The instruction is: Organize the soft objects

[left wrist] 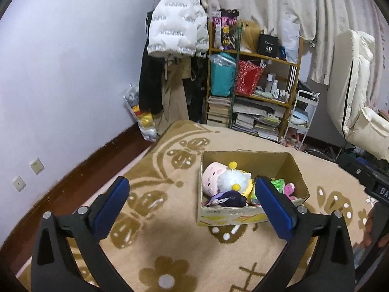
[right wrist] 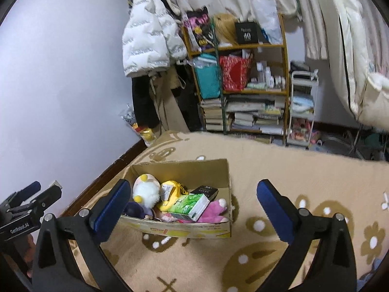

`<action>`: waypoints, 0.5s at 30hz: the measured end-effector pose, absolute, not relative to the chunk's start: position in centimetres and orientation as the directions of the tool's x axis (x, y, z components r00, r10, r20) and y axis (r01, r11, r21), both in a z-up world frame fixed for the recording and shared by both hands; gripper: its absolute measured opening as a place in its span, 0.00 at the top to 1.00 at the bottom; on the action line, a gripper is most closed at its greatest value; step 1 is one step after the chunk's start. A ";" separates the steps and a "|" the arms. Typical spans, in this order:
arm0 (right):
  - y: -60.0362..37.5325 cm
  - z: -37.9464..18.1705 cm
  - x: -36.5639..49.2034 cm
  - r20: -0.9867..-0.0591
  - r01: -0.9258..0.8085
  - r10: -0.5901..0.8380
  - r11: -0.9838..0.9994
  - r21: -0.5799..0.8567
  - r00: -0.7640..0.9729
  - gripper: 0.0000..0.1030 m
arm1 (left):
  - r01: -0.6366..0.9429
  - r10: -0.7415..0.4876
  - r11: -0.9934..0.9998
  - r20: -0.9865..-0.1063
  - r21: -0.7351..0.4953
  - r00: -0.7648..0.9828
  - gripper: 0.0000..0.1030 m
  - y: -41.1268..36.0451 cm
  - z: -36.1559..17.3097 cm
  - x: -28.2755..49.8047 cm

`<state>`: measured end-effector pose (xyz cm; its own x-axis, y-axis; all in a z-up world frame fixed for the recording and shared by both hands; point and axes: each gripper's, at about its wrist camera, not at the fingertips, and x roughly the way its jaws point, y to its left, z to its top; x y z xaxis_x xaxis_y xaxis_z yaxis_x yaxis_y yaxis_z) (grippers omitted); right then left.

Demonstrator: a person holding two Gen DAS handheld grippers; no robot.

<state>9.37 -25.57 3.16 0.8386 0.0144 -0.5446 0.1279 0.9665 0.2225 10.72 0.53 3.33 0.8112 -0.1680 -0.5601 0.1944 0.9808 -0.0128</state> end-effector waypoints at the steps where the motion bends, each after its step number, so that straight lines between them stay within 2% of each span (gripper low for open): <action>1: -25.5 3.4 9.0 -0.537 0.125 0.013 0.967 0.221 0.844 0.00 | 0.191 -0.163 0.982 -0.548 -0.007 0.820 0.00 0.6 3.6 10.2; 9: -25.8 4.7 5.2 -0.479 0.096 0.017 0.973 0.211 0.878 0.00 | 0.168 -0.146 0.986 -0.481 0.004 0.865 0.00 1.3 4.2 6.6; 15: -25.9 4.4 4.2 -0.484 0.108 0.002 0.974 0.199 0.875 0.00 | 0.169 -0.130 0.985 -0.458 0.044 0.879 0.00 0.8 3.3 5.0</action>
<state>4.16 -25.92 4.38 0.8749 0.0020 -0.4843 0.1079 0.9741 0.1989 5.04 0.77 3.25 0.8791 -0.1301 -0.4585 0.1688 0.9846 0.0444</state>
